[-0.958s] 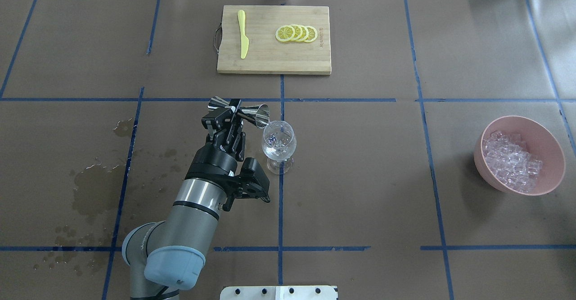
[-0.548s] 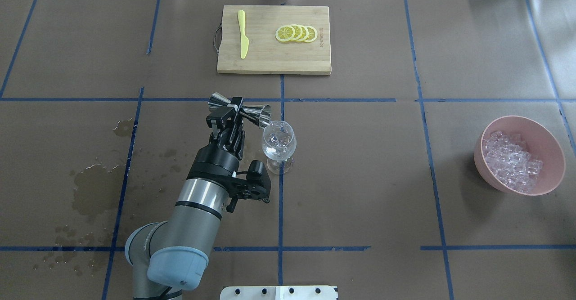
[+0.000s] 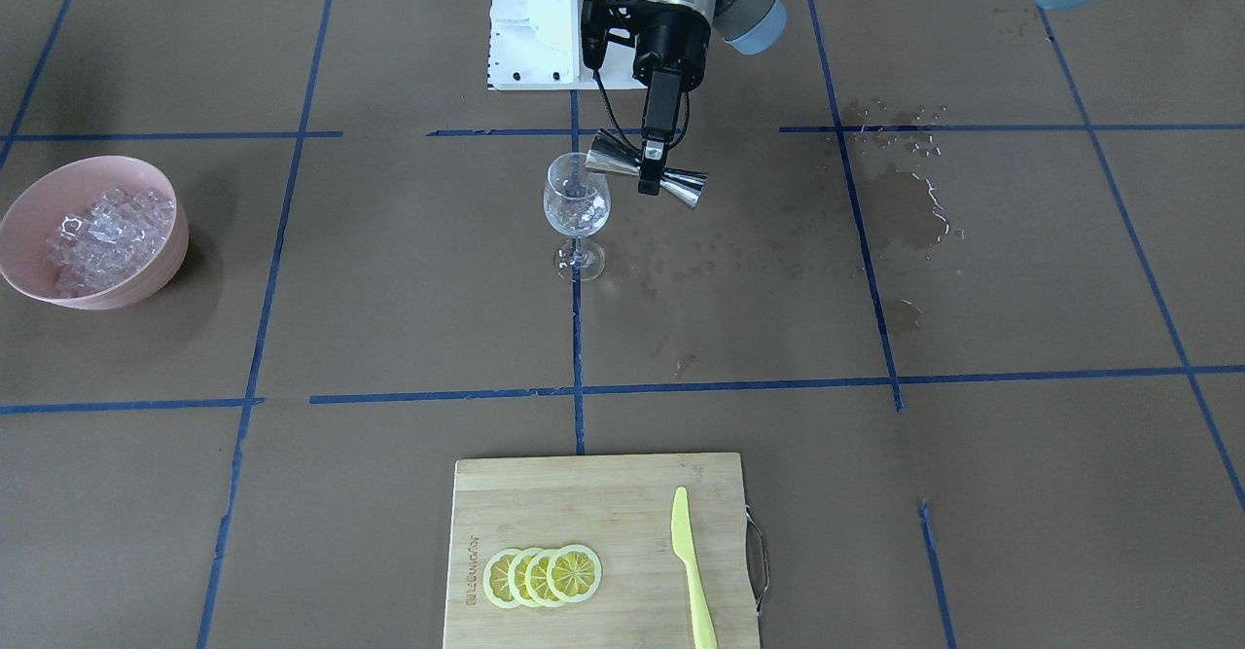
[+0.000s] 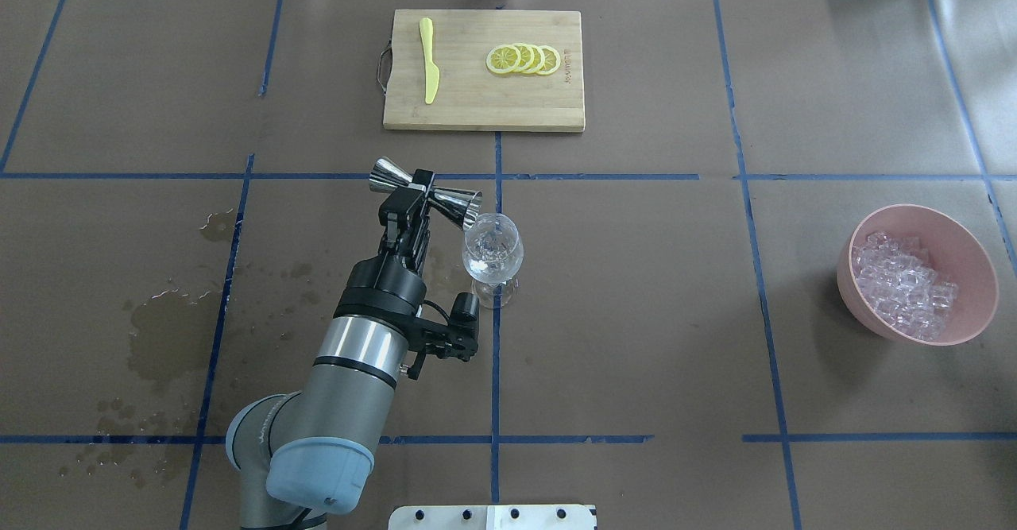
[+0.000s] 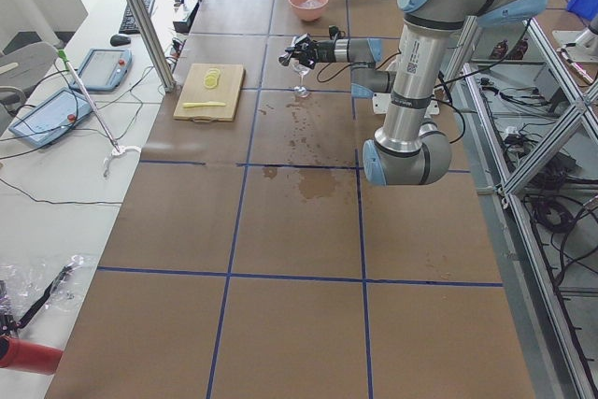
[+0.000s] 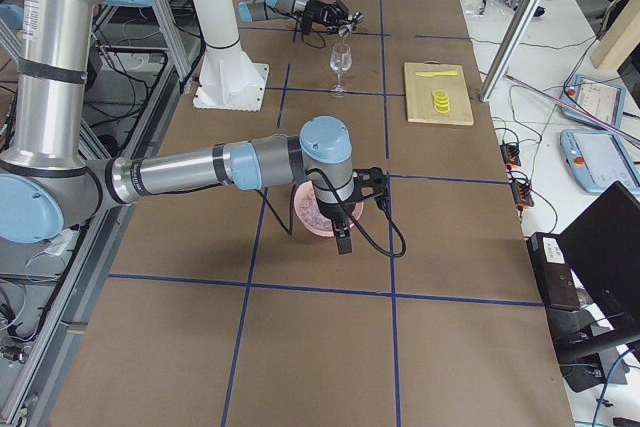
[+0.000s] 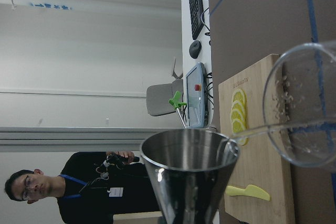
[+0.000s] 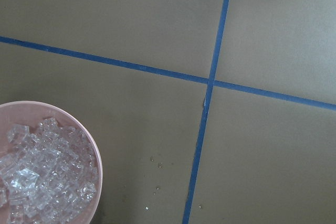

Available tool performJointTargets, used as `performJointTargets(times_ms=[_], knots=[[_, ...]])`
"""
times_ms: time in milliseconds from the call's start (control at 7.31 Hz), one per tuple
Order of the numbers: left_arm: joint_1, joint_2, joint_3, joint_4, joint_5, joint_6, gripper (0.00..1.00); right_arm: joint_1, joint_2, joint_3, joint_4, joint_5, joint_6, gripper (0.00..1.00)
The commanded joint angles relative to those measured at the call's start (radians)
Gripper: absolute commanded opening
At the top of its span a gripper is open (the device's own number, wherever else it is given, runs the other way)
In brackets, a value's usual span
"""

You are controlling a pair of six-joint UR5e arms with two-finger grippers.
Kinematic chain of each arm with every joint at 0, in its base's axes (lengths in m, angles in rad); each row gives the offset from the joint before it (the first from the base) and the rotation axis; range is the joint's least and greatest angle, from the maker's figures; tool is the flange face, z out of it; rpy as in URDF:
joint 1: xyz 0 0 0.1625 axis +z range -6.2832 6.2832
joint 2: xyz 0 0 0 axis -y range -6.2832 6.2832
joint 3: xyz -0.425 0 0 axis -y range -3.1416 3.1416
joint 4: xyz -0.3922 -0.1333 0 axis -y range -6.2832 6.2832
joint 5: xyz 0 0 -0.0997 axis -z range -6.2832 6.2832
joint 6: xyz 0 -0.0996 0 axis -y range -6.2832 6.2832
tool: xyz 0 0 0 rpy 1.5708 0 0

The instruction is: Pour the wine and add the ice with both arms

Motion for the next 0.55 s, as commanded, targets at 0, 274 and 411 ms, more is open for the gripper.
performJointTargets(times_ms=[0,274,411], knots=[[0.002,-0.022,0.026,0.000,0.001,0.014,0.00,0.000,-0.008,0.001,0.000,0.001,0.000,1.00],[0.002,-0.029,0.026,-0.002,0.000,0.012,0.00,0.000,-0.008,0.003,0.000,0.001,0.000,1.00],[0.002,-0.032,0.014,-0.008,-0.002,0.012,0.00,0.000,-0.008,0.003,0.000,0.002,0.000,1.00]])
